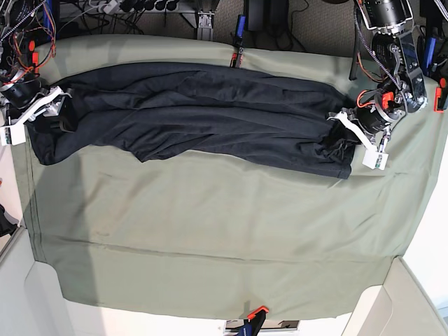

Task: Fold the T-shirt properly
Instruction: 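Grasp the shirt's end with the left gripper and tuck it inward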

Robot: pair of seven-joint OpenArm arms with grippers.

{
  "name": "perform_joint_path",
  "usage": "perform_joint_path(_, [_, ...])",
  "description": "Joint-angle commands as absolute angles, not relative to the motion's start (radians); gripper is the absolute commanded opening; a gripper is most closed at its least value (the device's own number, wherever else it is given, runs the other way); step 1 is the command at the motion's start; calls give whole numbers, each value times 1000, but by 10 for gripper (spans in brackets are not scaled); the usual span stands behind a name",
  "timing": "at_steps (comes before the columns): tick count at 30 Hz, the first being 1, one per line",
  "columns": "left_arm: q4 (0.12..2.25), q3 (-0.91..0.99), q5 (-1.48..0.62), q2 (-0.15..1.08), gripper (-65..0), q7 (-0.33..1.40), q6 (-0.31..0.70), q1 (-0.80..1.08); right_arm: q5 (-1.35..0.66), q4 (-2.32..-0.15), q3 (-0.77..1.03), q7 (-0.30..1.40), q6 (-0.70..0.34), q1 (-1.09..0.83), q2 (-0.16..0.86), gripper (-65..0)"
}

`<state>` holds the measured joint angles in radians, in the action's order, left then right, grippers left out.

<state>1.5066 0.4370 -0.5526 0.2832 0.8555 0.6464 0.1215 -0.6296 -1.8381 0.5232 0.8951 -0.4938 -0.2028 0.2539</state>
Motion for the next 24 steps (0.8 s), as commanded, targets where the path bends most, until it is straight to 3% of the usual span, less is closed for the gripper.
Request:
perform_joint_path(1, [1571,451,-568,314,-650,873,654,138,-643,-1851,528,872,-498,-197,269,-226])
perform_joint_path(3, [1683,450,-629,328,-650,877,698,196,-644,-1851,528,872,-498,-197,269,-226])
perform_joint_path(10, [1962,411,-725,319,-650,873,698,363,-646,-1851,528,868,-498,-197,269,-226])
perform_joint_path(24, [1925,355,-604,326,-650,808,698,363,-647,-1851,528,873,-498,-197,269,-226])
